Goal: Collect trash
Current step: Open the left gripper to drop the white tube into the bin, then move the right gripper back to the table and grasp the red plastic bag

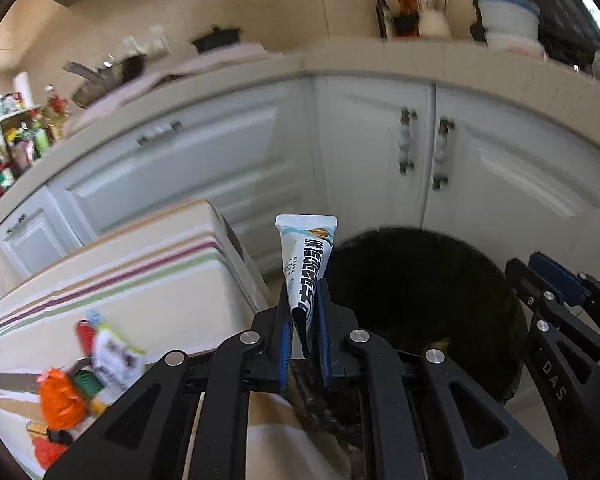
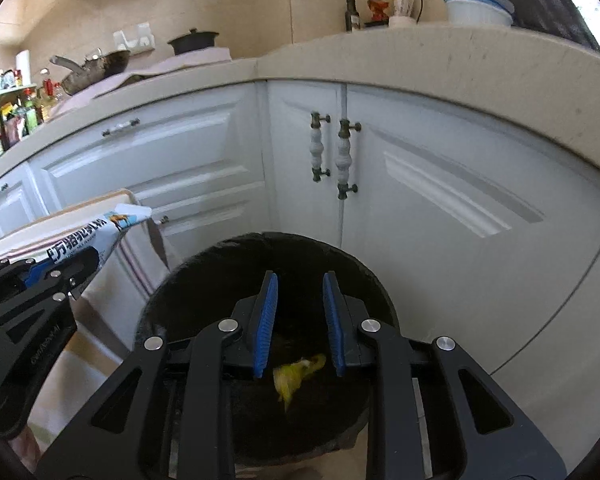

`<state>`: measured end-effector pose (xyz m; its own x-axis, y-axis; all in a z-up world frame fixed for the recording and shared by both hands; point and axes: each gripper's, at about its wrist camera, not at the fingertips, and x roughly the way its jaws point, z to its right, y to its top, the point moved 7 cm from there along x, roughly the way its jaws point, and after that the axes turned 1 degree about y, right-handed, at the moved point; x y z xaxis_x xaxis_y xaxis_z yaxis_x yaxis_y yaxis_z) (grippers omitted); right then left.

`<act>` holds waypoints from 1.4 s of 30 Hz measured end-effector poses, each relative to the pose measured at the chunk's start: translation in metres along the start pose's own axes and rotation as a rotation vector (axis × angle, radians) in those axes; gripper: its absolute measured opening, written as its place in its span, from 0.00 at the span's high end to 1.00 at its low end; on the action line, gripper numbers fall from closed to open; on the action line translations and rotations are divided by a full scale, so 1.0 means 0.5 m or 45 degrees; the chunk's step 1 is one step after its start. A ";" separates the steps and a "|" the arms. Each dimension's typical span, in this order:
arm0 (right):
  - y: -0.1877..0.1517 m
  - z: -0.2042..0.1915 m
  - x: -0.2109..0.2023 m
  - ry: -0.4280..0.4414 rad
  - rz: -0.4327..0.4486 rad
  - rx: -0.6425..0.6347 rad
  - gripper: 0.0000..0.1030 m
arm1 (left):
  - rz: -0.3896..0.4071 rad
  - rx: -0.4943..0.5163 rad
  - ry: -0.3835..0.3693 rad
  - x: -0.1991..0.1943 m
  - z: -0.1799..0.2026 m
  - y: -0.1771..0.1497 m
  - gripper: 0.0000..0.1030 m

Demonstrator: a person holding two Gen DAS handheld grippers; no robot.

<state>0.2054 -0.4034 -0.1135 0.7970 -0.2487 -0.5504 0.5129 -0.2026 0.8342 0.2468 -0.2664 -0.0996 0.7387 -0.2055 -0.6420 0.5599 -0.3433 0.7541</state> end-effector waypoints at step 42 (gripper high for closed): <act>-0.127 -0.389 -0.275 0.350 -0.018 -0.239 0.42 | 0.033 -0.283 0.466 -0.344 -0.451 -0.248 0.30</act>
<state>0.1255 -0.1720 -0.0843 0.8326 0.0231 -0.5534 0.5538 -0.0194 0.8324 0.1351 0.0179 -0.0515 0.8155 0.1411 -0.5612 0.5772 -0.1282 0.8065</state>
